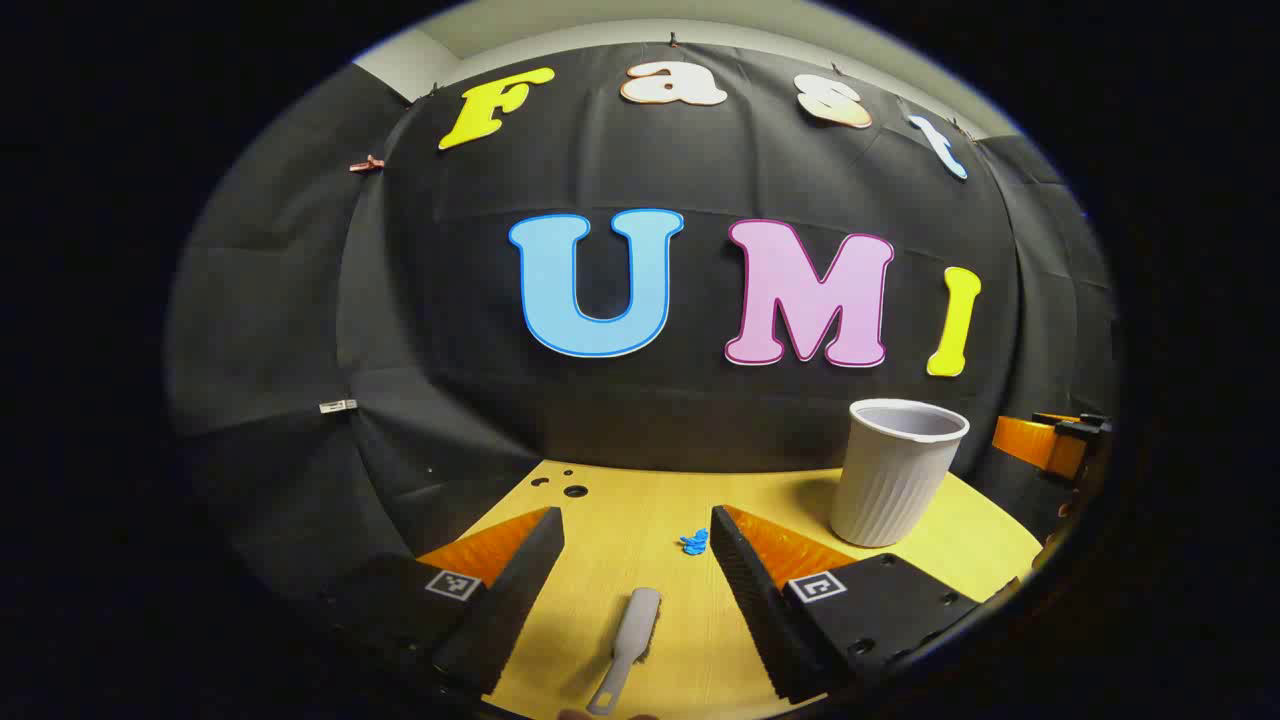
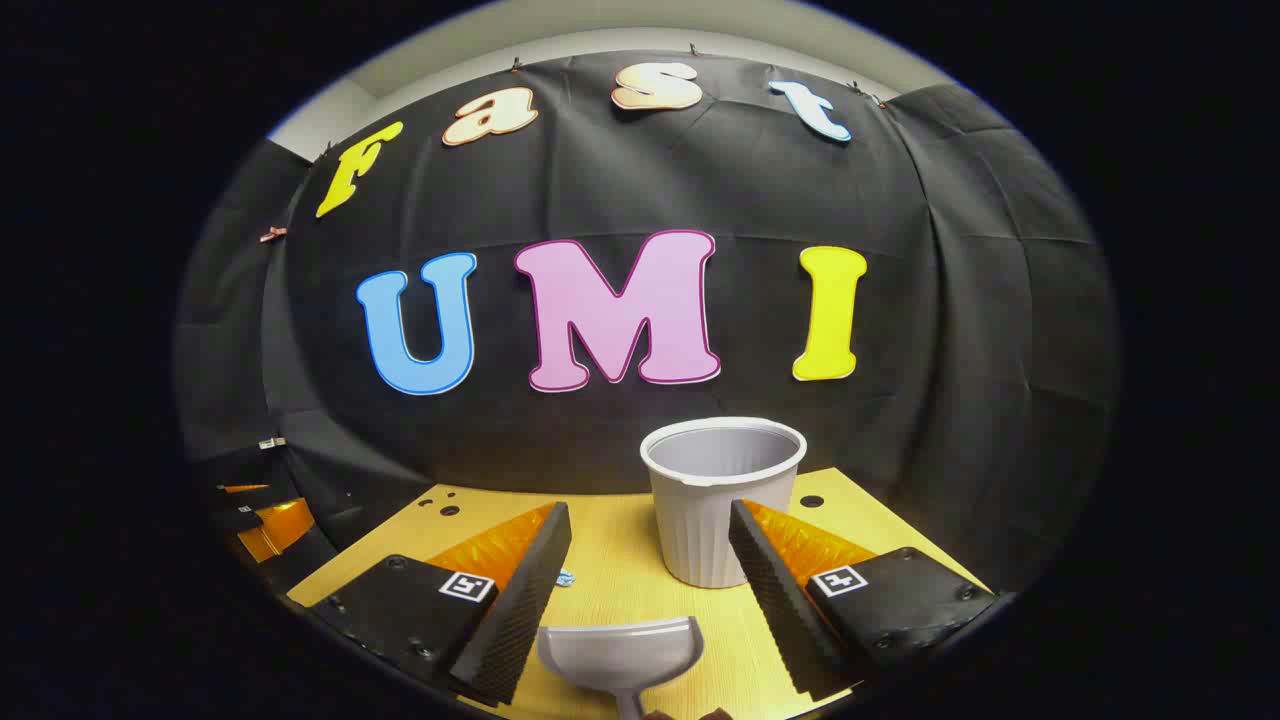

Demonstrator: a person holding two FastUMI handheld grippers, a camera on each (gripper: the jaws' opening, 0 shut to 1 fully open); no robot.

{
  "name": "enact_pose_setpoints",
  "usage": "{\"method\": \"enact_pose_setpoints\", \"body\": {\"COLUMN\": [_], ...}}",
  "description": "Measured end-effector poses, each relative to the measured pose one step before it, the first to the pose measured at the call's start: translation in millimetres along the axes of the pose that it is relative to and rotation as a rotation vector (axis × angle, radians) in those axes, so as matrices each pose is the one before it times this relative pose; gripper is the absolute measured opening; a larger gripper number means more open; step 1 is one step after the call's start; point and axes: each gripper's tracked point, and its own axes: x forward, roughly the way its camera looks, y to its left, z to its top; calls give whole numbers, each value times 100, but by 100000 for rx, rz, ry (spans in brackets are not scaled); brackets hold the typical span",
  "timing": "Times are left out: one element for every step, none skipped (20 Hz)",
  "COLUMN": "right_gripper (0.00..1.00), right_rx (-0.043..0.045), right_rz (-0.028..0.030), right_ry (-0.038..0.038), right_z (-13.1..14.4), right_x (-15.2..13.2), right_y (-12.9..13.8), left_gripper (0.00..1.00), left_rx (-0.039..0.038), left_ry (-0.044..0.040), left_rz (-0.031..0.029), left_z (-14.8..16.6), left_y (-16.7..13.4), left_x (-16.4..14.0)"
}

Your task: Pick up the small broom and dustpan from the desktop, sweep the trash into the dustpan with the broom, and then empty the trash into the garbage bin.

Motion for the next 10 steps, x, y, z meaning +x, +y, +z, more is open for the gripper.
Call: {"method": "enact_pose_setpoints", "body": {"right_gripper": [99,99,99,99,99,99,99,99,99,99], "right_rx": [-155,-62,-39,-13,104,94,146,41,-67,133], "right_rz": [-94,18,-113,-146,-57,-44,-92,59,38,167], "right_ry": [379,511,446,317,282,371,438,538,613,497], "right_z": [-126,-196,-95,-133,-52,-215,-223,-140,-247,-188], "right_x": [-9,46,48,69,-7,-56,78,72,67,-8], "right_y": [105,151,95,-19,68,146,-62,31,106,95], "left_gripper": [95,95,95,96,95,95,95,95,95,95], "left_rx": [-162,-50,100,259,385,272,113,40,94,35], "left_ry": [197,186,54,206,131,259,387,405,521,754], "left_rz": [-477,-420,-234,-340,-162,-65,-197,-185,-13,-15], "left_z": [-65,-139,3,-203,-8,-174,-61,-76,-214,-68], "left_y": [-4,21,5,33,-6,86,-62,58,29,28], "left_x": [103,137,131,77,61,155,30,-32,36,29]}}
